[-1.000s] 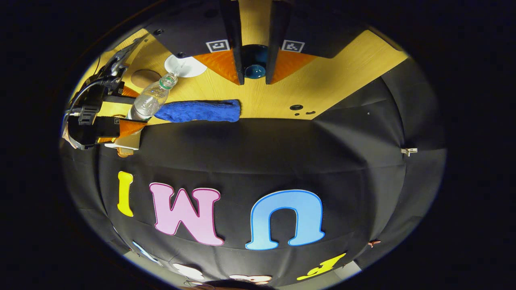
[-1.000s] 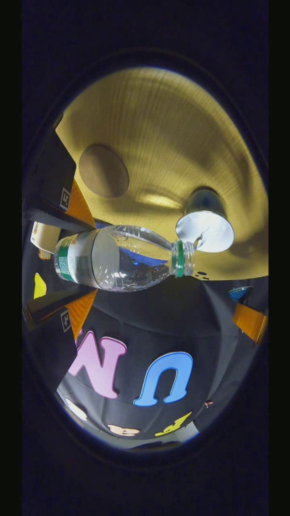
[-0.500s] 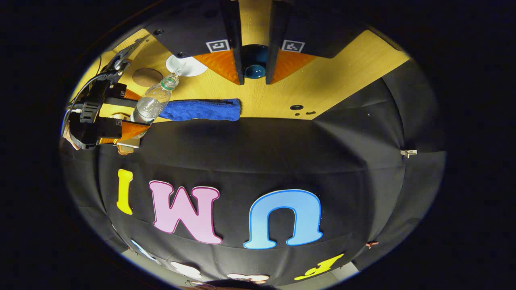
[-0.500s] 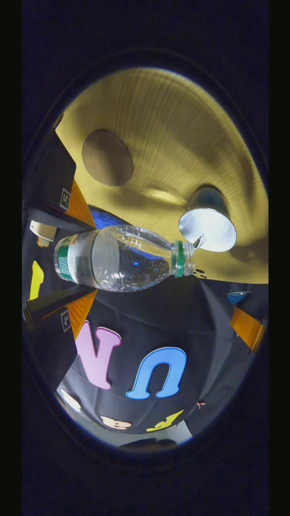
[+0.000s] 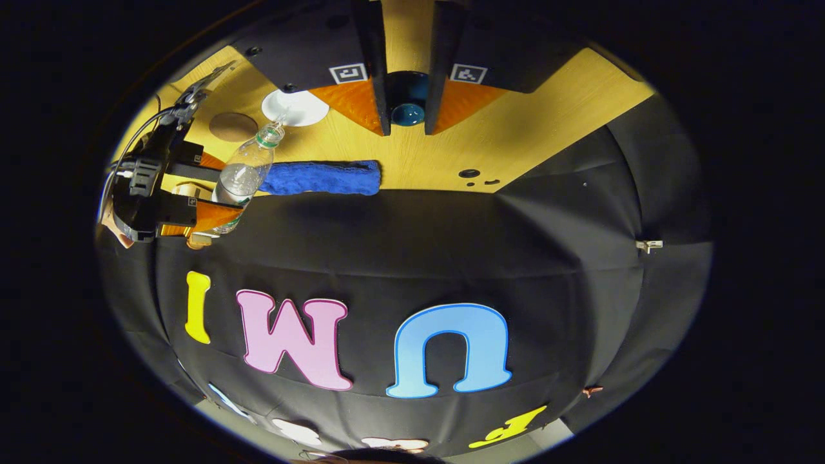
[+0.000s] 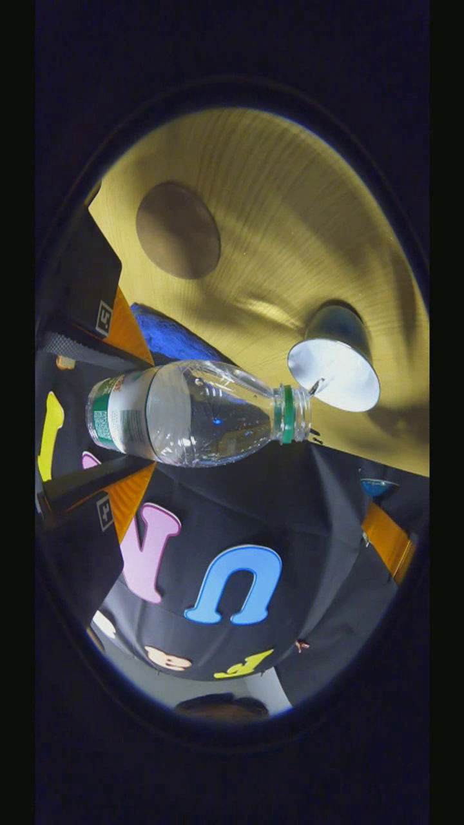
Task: Open the teacup lid with one hand, grasp the water bottle and pour water into the teacup with the other hand; after pouring, place the water bottle on the coaster and then close the teacup lid.
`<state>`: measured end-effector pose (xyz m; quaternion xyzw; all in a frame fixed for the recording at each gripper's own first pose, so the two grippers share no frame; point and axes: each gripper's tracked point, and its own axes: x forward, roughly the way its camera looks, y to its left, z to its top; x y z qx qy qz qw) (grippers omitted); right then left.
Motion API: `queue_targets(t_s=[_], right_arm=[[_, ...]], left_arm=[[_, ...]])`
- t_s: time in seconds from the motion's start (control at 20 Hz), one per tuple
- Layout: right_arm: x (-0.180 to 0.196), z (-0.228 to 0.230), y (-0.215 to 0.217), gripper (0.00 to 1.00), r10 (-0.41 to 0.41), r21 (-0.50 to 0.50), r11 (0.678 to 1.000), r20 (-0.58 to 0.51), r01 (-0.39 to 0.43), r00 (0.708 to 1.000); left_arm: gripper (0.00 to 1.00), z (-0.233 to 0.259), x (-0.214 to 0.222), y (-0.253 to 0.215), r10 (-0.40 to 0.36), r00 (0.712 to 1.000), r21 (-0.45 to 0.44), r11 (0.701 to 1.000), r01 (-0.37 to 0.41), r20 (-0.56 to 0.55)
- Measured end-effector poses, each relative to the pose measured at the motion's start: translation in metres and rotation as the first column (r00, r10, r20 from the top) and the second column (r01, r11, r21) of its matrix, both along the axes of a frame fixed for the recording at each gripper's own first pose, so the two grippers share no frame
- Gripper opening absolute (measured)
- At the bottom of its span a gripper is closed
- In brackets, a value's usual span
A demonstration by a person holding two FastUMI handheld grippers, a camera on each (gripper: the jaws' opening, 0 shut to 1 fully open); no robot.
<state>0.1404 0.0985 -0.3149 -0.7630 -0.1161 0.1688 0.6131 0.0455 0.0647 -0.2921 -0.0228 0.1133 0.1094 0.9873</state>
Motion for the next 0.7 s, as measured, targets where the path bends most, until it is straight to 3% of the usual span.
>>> queue_targets(t_s=[0.7], right_arm=[[0.004, 0.012, 0.007, 0.73, 0.141, -0.097, 0.987, 0.179, -0.125, 0.974]], left_arm=[[0.32, 0.003, -0.010, 0.005, 0.010, 1.000, 0.000, 1.000, -0.010, 0.008]])
